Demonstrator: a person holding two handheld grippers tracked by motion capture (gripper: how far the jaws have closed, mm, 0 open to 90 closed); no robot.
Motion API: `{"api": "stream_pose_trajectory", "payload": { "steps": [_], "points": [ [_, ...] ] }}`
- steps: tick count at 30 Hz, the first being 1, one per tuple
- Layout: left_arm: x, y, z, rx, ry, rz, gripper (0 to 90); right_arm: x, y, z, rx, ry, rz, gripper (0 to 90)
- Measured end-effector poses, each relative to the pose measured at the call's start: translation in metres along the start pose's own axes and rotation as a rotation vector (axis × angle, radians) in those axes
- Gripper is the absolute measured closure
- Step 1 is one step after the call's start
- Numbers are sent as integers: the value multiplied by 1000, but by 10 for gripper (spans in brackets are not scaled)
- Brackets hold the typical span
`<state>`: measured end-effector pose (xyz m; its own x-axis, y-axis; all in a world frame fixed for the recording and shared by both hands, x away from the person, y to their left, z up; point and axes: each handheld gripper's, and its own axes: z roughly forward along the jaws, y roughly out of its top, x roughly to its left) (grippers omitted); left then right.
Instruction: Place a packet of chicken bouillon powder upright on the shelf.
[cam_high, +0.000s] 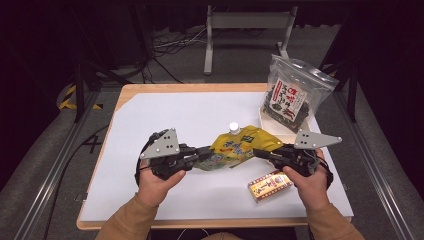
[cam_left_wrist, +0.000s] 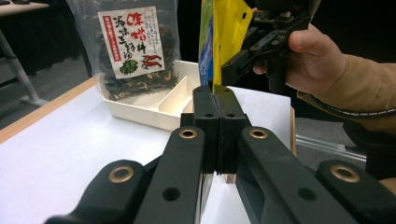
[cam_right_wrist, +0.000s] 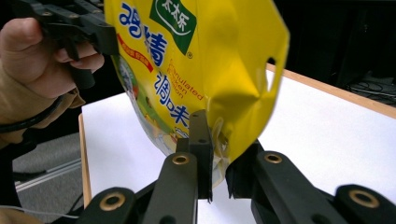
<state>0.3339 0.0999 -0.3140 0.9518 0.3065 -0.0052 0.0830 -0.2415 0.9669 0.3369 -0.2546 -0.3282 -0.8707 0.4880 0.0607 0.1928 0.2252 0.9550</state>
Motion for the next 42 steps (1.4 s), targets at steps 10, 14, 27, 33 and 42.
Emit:
{"api": "stream_pose_trajectory", "payload": {
  "steps": [10,14,27,33,42],
  "points": [
    [4,-4,0,-25,15,-6,864,6,21,-9,67,-9,-49,842],
    [10,-7,-2,-33,41,-22,811,9,33,-14,100,-28,-72,846],
    [23,-14,-8,-9,103,-58,612,-3,65,-42,191,-143,-105,850],
    [32,-20,-10,4,118,-86,592,-9,75,-51,218,-186,-111,850],
    [41,-30,-10,46,147,-108,584,-20,87,-63,253,-249,-114,850]
  ]
}}
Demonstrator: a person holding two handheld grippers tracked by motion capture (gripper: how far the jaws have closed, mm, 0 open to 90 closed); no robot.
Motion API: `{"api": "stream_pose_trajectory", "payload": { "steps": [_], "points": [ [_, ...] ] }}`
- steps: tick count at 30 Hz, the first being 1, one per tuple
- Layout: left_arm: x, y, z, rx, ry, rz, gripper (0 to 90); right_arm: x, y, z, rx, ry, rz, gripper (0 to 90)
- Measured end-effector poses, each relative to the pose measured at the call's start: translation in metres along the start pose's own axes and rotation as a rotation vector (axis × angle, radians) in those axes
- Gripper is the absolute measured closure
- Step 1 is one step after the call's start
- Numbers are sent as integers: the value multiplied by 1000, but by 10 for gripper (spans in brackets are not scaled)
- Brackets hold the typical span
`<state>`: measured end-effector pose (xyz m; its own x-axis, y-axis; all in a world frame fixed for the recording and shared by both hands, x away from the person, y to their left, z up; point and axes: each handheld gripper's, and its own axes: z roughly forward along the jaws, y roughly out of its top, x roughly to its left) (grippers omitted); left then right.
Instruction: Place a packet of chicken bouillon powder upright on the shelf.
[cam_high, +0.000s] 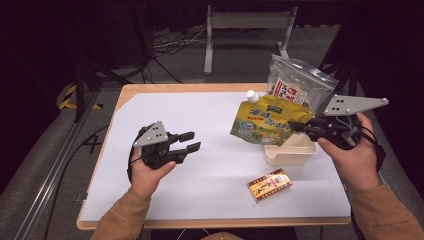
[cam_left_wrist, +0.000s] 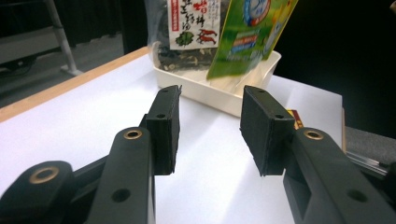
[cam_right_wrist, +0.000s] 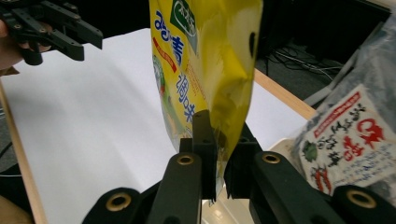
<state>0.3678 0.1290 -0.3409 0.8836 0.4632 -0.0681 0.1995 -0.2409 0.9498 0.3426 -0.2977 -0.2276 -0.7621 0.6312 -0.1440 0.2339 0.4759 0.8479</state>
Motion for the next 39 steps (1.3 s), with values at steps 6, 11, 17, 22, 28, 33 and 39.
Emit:
{"api": "stream_pose_trajectory", "payload": {
  "steps": [6,11,17,22,28,33,39],
  "points": [
    [4,-2,0,7,8,-4,577,-13,3,-5,24,-38,5,850],
    [4,-3,0,11,11,-14,577,-21,4,-7,52,-64,12,850],
    [5,-3,0,13,14,-9,577,-31,1,-12,89,-98,27,850],
    [4,-4,1,22,14,-20,576,-35,-2,-15,120,-123,39,850],
    [4,-4,2,26,16,-15,575,-42,-8,-17,150,-146,58,851],
    [4,-4,2,32,17,-19,575,-48,-13,-16,185,-156,68,851],
    [4,-5,4,37,13,-19,574,-50,-16,-15,208,-158,65,856]
  ]
}}
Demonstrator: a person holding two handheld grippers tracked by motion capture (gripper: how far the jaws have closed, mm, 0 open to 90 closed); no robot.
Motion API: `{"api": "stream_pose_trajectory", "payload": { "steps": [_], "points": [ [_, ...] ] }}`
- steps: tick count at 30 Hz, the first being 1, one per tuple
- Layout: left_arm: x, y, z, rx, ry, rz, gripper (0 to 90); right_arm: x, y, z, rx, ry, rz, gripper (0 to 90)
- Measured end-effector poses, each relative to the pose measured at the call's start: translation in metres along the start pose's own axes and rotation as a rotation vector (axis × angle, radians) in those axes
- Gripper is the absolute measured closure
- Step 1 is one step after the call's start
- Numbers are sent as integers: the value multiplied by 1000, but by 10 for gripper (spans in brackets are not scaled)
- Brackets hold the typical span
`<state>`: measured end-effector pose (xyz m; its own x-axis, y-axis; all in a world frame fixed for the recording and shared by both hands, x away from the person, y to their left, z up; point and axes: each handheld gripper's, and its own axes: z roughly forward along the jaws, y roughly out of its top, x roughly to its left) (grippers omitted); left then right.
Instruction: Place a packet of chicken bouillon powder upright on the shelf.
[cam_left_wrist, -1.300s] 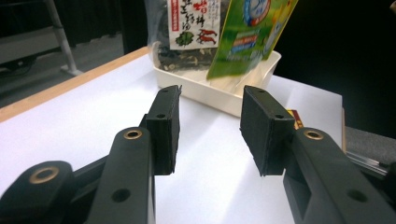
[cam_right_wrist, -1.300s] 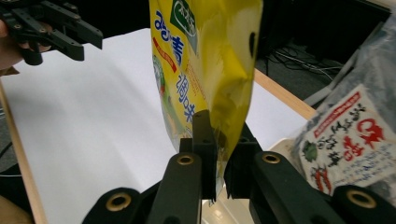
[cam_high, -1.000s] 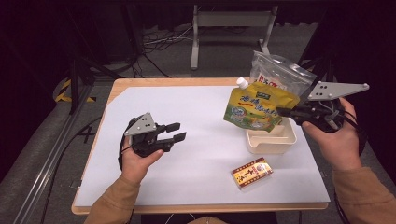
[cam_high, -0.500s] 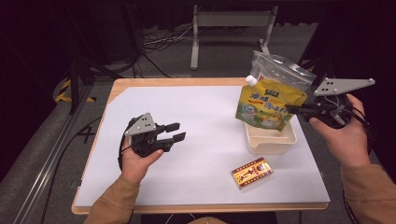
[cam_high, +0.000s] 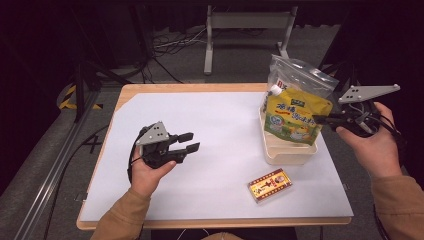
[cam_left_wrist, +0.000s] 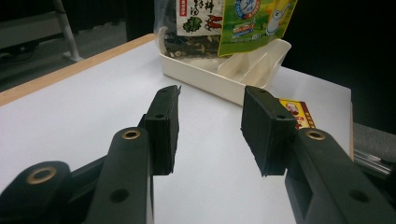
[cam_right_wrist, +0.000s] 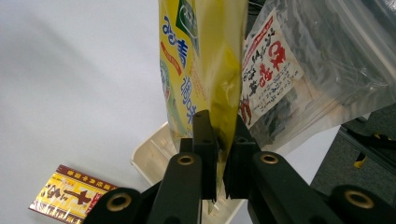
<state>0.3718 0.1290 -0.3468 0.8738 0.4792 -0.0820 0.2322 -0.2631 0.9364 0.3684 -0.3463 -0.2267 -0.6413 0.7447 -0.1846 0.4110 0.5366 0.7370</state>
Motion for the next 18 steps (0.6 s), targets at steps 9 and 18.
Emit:
{"api": "stream_pose_trajectory", "payload": {
  "steps": [9,18],
  "points": [
    [0,0,1,4,-2,6,575,-2,-2,5,31,4,-13,857],
    [-1,-1,2,5,-5,-4,573,-4,-4,15,60,13,-12,857]
  ]
}}
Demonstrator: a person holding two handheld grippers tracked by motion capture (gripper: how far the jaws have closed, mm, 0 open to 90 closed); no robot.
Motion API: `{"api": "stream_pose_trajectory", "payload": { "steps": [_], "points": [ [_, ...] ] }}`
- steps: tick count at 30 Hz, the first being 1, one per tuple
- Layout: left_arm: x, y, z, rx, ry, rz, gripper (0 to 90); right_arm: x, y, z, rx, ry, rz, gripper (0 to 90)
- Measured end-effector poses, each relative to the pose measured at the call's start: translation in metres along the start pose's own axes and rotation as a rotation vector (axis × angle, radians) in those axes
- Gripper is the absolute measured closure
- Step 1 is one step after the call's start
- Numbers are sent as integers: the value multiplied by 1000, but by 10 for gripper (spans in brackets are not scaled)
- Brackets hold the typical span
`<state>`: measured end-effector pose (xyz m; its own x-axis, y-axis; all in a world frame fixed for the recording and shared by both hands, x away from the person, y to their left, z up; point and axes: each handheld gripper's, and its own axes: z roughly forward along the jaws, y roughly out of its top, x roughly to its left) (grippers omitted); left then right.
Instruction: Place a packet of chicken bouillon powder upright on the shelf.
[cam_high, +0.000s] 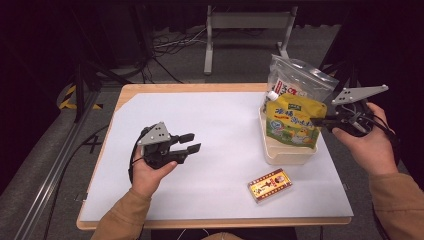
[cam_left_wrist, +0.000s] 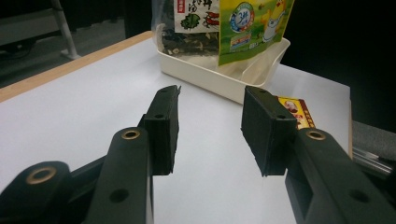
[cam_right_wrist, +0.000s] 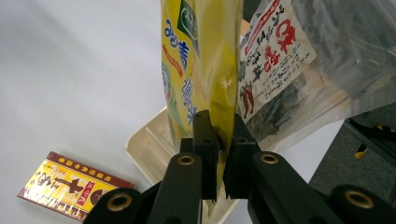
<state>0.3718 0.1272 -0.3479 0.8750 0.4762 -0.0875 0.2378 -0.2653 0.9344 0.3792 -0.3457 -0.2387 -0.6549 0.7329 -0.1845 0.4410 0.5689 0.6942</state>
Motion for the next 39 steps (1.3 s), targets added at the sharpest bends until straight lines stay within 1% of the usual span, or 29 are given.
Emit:
{"api": "stream_pose_trajectory", "payload": {
  "steps": [5,6,8,14,18,20,23,25,27,29,31,34,35,38,39],
  "points": [
    [0,0,0,0,0,0,572,-2,-1,4,2,-4,2,857],
    [0,0,0,0,0,-1,572,-3,-2,6,-2,-9,-4,857],
    [1,0,0,1,2,8,572,-3,-2,7,-1,-10,-7,856],
    [1,0,0,3,-1,2,570,-3,-3,13,1,-10,-13,857],
    [2,0,1,3,-2,5,569,-3,-6,17,-2,-3,-4,857],
    [1,-1,1,4,-4,-7,569,-4,-9,21,-13,-3,4,858],
    [1,-1,2,8,-4,-3,568,-5,-11,22,-23,-1,9,858],
    [1,-2,3,12,-7,-6,568,-4,-11,22,-27,0,4,858],
    [1,-1,3,14,-6,3,568,-3,-10,23,-25,-5,-6,858],
    [1,-2,3,12,-8,-3,568,-2,-9,25,-25,-10,-15,858],
    [1,-1,3,13,-6,3,568,-2,-9,25,-26,-10,-17,858],
    [1,-1,3,14,-6,2,568,-2,-8,28,-22,-7,-20,858],
    [2,-2,3,14,-6,2,567,-2,-9,32,-13,-4,-23,858],
    [1,-2,2,12,-7,-7,567,-3,-12,37,-11,2,-13,859],
    [1,-2,2,12,-8,-8,567,-4,-13,37,-13,4,-3,858]
  ]
}}
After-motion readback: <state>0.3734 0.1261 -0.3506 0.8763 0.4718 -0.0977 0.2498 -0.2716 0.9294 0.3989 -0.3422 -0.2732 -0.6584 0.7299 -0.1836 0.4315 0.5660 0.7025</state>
